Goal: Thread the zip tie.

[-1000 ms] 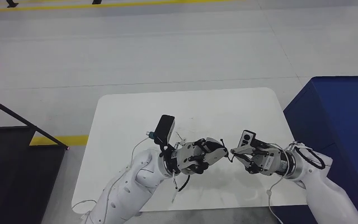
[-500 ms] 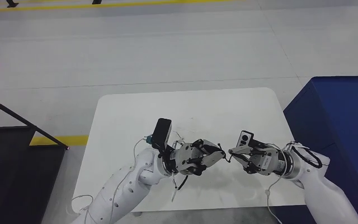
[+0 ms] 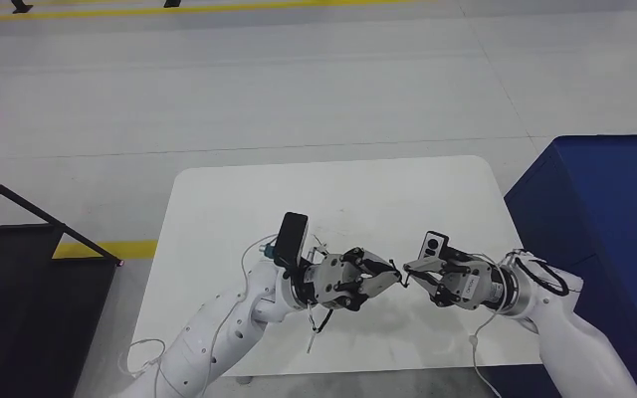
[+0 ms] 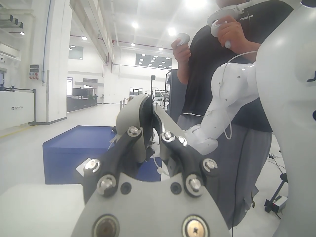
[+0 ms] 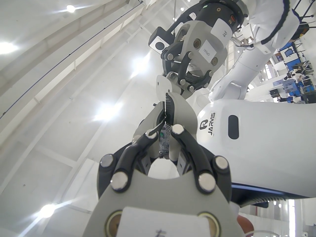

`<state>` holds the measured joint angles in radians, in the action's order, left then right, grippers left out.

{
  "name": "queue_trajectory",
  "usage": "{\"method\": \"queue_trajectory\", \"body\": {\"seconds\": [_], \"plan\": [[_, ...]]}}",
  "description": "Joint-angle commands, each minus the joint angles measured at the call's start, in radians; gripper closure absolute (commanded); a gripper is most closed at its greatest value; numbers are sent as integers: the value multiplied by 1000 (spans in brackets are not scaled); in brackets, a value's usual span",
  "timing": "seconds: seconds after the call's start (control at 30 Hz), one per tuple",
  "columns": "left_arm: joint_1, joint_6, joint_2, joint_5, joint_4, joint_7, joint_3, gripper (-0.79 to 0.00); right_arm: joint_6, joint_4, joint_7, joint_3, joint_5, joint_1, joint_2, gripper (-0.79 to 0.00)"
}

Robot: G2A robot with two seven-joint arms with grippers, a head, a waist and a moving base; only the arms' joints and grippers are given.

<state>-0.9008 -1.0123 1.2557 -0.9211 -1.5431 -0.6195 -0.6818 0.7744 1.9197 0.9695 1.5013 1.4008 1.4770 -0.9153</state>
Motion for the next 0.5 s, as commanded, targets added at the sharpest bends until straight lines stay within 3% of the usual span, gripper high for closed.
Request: {"method": "queue_trajectory", "body": {"seconds": [0.0,0.03,0.1,0.13,0.2,0.47], "plan": [[2,0,-1,6,2,0,4,0,3,1,-4,0,-3,-2,0,0],[3,0,-1,12,4,1,7,0,5,2,-7,0,-5,-3,0,0],[7,0,-2,19,3,2,7,-311,7,3,-9,1,-4,-5,0,0],[7,0,-3,24,0,2,7,-372,9,4,-11,1,-5,-7,1,0],[6,0,-5,35,-2,0,7,-785,10,5,-15,2,-5,-10,1,0],[-1,0,-16,135,-29,-62,26,-785,32,24,-27,-3,-50,-19,4,0]]}}
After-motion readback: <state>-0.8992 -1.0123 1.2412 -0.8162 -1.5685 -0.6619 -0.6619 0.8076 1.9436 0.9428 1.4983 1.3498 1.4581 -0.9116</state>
